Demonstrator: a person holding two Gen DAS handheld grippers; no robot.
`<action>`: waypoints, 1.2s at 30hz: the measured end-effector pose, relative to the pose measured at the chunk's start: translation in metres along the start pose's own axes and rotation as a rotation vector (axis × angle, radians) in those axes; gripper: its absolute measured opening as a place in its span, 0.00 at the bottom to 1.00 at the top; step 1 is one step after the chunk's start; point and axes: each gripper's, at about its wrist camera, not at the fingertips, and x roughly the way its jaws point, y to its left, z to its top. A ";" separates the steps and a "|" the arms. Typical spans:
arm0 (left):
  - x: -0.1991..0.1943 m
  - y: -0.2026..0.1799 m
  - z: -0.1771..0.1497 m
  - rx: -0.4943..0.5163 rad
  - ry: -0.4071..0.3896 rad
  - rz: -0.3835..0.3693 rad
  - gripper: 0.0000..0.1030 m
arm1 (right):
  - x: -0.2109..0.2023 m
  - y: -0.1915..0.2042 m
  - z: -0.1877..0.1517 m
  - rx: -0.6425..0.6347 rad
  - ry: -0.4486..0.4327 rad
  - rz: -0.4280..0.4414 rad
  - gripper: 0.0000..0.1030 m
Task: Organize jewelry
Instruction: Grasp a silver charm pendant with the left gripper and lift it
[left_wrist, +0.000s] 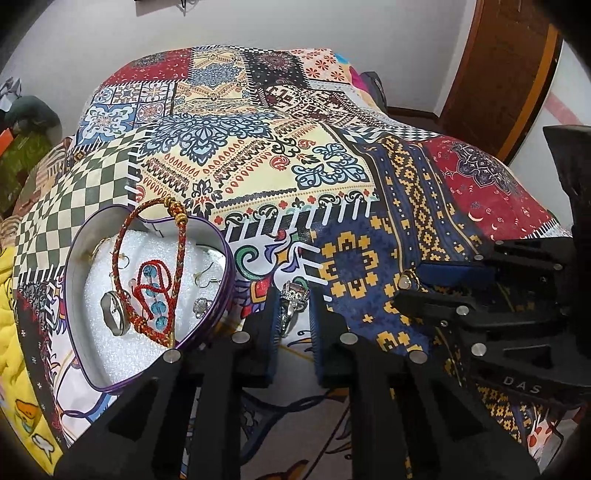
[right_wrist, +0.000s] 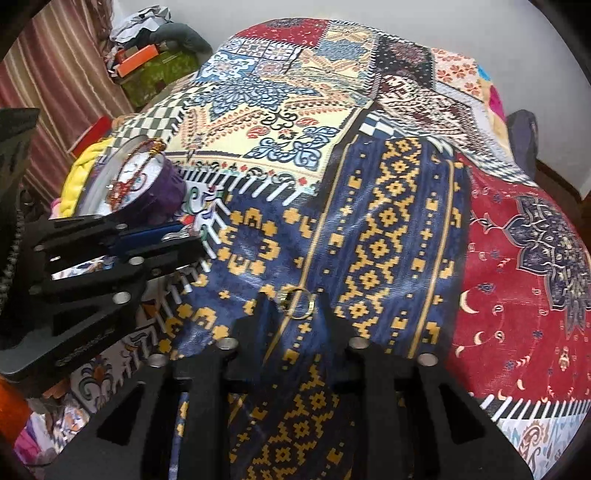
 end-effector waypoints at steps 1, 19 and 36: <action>-0.001 0.000 0.000 -0.003 0.000 -0.003 0.13 | 0.000 0.000 0.000 0.001 -0.001 0.000 0.15; -0.082 0.008 -0.014 -0.021 -0.125 0.004 0.14 | -0.036 0.022 -0.011 -0.061 -0.035 -0.022 0.09; -0.088 0.031 -0.027 -0.066 -0.139 0.009 0.14 | 0.002 0.006 0.001 0.004 -0.002 -0.100 0.27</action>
